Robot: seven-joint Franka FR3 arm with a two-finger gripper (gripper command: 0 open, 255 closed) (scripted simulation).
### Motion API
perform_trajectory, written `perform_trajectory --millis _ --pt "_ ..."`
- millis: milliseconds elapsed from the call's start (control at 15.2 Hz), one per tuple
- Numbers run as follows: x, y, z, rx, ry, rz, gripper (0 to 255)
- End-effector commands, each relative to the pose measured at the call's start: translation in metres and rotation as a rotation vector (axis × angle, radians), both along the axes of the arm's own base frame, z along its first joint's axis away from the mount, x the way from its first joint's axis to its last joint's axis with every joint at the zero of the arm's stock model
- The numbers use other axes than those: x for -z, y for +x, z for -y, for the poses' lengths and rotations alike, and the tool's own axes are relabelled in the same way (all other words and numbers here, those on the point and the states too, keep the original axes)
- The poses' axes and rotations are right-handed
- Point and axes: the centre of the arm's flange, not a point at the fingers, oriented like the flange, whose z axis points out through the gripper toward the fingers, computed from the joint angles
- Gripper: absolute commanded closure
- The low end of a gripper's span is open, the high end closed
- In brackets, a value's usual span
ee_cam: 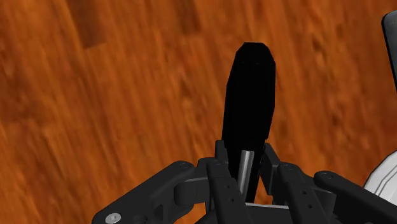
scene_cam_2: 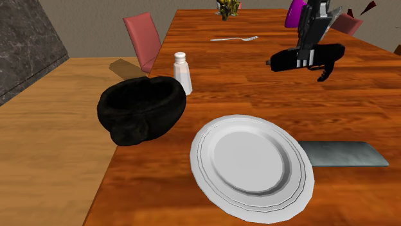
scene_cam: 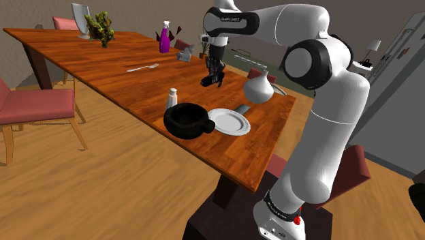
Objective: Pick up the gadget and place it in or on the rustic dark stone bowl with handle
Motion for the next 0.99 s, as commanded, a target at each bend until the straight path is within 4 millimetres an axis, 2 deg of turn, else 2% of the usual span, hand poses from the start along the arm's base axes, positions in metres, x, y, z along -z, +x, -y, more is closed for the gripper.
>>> perform_trajectory --millis 0,924 --pt "-0.011 -0.001 0.000 0.000 0.000 0.000 255" --pt "-0.085 -0.001 0.000 0.000 0.000 0.000 255"
